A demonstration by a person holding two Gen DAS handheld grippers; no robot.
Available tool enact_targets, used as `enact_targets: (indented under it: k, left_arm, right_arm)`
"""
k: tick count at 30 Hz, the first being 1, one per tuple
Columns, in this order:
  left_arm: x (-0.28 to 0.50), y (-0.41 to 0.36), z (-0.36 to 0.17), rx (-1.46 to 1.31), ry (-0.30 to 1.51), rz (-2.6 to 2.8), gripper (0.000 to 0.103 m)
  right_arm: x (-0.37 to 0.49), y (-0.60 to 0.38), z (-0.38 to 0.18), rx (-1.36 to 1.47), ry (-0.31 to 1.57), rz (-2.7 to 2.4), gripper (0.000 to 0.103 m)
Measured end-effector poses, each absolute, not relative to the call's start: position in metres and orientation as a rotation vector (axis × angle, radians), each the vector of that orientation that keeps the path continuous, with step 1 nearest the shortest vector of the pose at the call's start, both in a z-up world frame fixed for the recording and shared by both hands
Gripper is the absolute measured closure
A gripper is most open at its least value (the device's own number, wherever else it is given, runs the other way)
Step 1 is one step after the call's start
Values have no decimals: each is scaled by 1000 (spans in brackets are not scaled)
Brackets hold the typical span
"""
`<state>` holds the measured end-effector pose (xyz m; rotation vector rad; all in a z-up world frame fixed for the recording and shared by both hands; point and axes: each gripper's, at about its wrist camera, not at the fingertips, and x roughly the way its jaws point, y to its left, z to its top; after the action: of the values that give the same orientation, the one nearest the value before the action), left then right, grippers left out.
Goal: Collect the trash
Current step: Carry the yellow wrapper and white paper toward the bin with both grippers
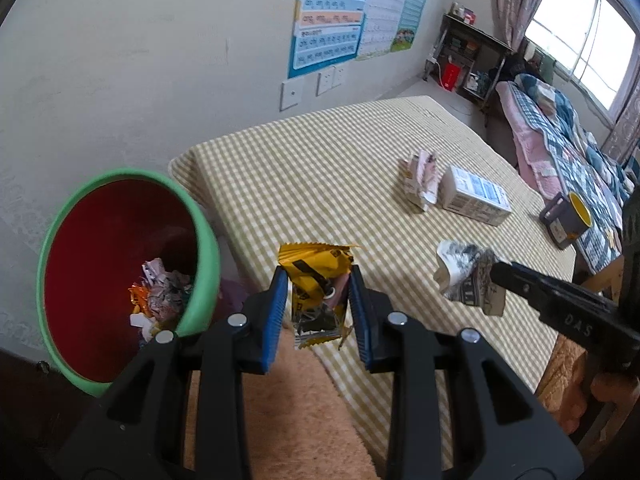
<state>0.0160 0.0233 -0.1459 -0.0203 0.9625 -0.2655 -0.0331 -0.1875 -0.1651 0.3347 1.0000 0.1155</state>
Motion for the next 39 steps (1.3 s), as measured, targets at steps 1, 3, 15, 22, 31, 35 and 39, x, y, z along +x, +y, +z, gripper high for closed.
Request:
enact_targets:
  k: [1,3,15,22,31,35,39]
  left_arm:
    - [17,27,-145,-28,958,-255,73]
    - [18,34,-143,-39,953,-240,73]
    - [23,73,-130,-58,919,-130,73]
    - [28,99,-127,-73,918,-70,73]
    - [31,130,-137,-99,929,-7,73]
    - [31,145,-137,-118,923,26,73]
    - [34,158,-145,-134,944,52,73]
  right_arm:
    - [-33,-185,-165,331,1000,121,73]
    - [-34,-182,-164,327,1000,128,73]
    - [-31,-165,-146,312,970,164,73]
    - [-10,-134,-124,271,931,237,73]
    - [10,-90,-118,229,942,312,73]
    - [18,-76,-114,236,943,352,72]
    - [26,-58,-118,219,966,376,72]
